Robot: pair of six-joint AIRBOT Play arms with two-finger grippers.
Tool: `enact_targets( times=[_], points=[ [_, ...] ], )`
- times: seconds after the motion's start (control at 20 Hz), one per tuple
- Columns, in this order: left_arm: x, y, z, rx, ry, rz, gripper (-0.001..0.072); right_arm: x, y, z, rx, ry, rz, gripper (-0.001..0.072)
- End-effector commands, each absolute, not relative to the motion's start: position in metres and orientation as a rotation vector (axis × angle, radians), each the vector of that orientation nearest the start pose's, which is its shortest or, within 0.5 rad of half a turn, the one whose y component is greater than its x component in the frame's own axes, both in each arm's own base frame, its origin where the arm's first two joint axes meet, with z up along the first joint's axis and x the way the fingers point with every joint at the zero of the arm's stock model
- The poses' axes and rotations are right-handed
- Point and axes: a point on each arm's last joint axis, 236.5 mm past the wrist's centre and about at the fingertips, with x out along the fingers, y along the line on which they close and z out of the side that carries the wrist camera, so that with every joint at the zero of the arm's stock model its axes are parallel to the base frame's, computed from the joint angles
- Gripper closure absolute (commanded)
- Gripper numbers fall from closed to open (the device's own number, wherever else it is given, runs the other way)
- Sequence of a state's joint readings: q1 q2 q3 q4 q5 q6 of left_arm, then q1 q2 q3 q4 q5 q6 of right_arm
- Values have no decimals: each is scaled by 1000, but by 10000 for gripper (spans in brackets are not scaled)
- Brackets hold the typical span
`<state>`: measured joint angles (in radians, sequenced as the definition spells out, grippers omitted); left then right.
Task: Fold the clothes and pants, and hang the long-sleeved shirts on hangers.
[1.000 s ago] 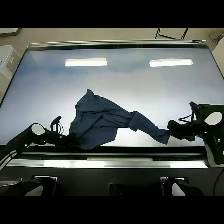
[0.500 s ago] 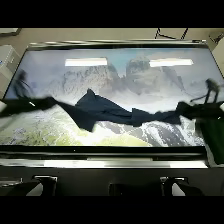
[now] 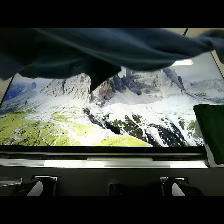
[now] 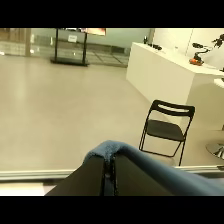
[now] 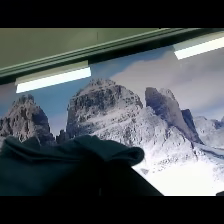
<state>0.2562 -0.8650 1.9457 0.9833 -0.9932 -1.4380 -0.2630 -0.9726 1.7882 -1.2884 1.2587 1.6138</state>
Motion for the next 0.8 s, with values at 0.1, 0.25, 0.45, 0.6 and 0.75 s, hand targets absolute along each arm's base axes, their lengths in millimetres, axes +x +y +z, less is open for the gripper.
enact_targets(
  times=[0.1,0.25,0.45,0.6,0.75],
  points=[
    [266,-38,557,-126,-154,-216,684,299,-20,331,225,718,-24,676],
    [298,-37,491,-154,69,-234,685,270,-13,267,253,1010,-10,676],
    [355,-49,355,-244,387,-288,685,280,-14,165,346,1219,-26,676],
    [393,-76,255,-321,514,-315,685,351,-33,123,421,1054,-89,676],
    [419,-97,172,-361,601,-301,684,427,-36,97,592,897,-94,673]
  ],
)
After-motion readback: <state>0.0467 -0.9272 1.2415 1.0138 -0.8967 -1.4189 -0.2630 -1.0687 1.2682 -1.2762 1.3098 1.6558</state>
